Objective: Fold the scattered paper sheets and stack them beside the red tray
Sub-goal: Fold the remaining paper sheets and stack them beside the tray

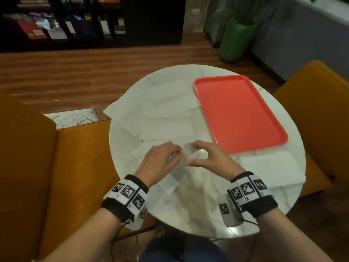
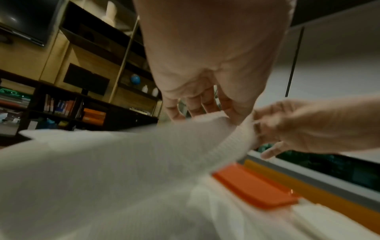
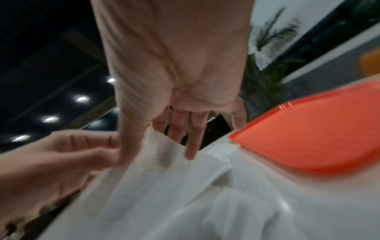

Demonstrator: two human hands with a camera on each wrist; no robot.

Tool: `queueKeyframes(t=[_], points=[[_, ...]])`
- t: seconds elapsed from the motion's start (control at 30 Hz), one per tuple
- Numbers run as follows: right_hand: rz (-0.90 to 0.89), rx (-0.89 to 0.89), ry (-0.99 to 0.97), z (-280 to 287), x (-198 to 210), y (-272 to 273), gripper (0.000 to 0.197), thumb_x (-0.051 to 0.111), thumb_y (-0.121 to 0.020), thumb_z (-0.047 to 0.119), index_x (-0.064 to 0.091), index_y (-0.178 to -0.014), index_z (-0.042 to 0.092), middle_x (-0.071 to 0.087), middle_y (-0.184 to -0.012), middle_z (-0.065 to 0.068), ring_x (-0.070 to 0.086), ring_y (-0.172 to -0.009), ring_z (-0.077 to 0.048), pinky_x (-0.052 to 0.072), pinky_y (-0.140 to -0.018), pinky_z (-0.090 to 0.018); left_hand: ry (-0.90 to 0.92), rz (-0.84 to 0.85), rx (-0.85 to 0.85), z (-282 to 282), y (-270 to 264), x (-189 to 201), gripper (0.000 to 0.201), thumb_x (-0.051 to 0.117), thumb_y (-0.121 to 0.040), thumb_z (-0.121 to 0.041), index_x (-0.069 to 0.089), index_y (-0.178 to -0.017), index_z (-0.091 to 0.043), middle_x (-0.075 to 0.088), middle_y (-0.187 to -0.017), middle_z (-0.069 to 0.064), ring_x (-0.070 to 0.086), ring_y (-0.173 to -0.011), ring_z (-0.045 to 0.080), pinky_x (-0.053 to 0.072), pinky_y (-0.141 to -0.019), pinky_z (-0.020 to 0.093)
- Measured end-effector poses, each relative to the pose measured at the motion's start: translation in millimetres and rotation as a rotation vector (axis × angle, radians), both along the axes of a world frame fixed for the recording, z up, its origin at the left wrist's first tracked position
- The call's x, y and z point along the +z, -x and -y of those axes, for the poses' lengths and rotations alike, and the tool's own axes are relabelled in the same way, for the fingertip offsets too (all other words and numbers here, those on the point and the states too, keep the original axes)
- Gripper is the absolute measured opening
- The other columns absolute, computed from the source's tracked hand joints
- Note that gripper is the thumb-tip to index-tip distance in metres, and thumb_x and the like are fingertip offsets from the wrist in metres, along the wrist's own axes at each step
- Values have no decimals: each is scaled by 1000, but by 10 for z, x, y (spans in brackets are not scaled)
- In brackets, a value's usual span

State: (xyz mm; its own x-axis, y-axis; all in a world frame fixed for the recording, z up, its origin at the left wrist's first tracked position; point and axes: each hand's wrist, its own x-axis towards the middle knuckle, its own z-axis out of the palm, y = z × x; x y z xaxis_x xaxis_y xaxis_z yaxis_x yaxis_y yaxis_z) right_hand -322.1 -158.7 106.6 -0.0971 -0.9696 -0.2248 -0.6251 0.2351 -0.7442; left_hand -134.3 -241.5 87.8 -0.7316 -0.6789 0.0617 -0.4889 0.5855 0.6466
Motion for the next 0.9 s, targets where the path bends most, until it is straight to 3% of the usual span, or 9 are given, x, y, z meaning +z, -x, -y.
queueKeyframes(t=[0.07, 0.17, 0.33, 0.43, 0.5, 0.6, 0.67, 0.8, 0.9], points=[[-4, -42, 108, -31, 160, 8, 10, 71, -79, 38, 67, -81, 28, 68, -76, 17, 60, -79, 6, 42, -78, -26, -39, -34, -14, 73, -60, 210, 15, 57, -91, -37, 62, -104, -32, 63, -98, -14, 59, -90, 5, 48, -77, 27], [135, -198, 219, -63, 390, 101, 11, 71, -82, 20, 68, -75, 12, 62, -60, -3, 53, -58, -7, 40, -59, -27, -146, -69, 22, 190, -238, 488, 16, 64, -88, -38, 63, -103, -33, 66, -99, -16, 60, -93, 0, 50, -81, 27], [366, -346, 180, -47, 685, 341, 10, 67, -85, 12, 67, -78, 5, 54, -62, -20, 41, -54, -22, 33, -53, -30, -419, -270, 135, 358, -367, 828, 14, 69, -86, -25, 71, -95, -16, 71, -93, -3, 65, -85, 5, 52, -73, 17], [373, -388, 104, 69, 544, 490, 16, 68, -85, 16, 69, -93, 2, 62, -83, -34, 46, -63, -28, 38, -52, -31, -492, -344, 217, 495, -278, 744, 15, 68, -86, -20, 70, -99, -11, 73, -93, 2, 67, -81, 6, 53, -69, 15], [368, -404, 38, 154, 371, 550, 19, 68, -86, 15, 68, -97, 0, 67, -88, -30, 54, -64, -27, 42, -55, -29, -506, -305, 250, 586, -190, 547, 12, 68, -87, -17, 70, -97, -11, 73, -92, 5, 68, -79, 7, 52, -69, 16], [354, -422, -52, 256, 128, 548, 5, 60, -90, 3, 64, -91, 4, 67, -55, 4, 56, -42, 1, 40, -41, -11, -487, -210, 274, 704, -86, 193, 5, 68, -87, -18, 70, -91, -17, 73, -91, 4, 68, -85, 15, 53, -79, 28], [269, -449, -90, 318, -51, 560, 12, 61, -90, 5, 62, -81, 13, 59, -47, 9, 52, -36, 2, 35, -35, -9, -435, -147, 278, 737, -33, 21, 5, 67, -88, -18, 72, -90, -17, 72, -90, -2, 65, -83, 9, 49, -79, 27], [181, -517, -23, 373, -148, 556, 14, 66, -87, 16, 62, -73, 15, 59, -62, -4, 54, -55, -19, 47, -53, -29, -325, -164, 312, 789, 42, 8, 6, 67, -88, -18, 71, -87, -22, 70, -88, -3, 60, -78, 10, 46, -76, 22], [277, -559, 238, 383, 23, 496, 6, 64, -87, 11, 67, -82, 9, 65, -76, -17, 57, -66, -23, 51, -71, -41, -279, -363, 338, 814, 41, 242, 6, 68, -88, -18, 73, -91, -20, 72, -92, -1, 65, -88, 15, 52, -88, 31]])
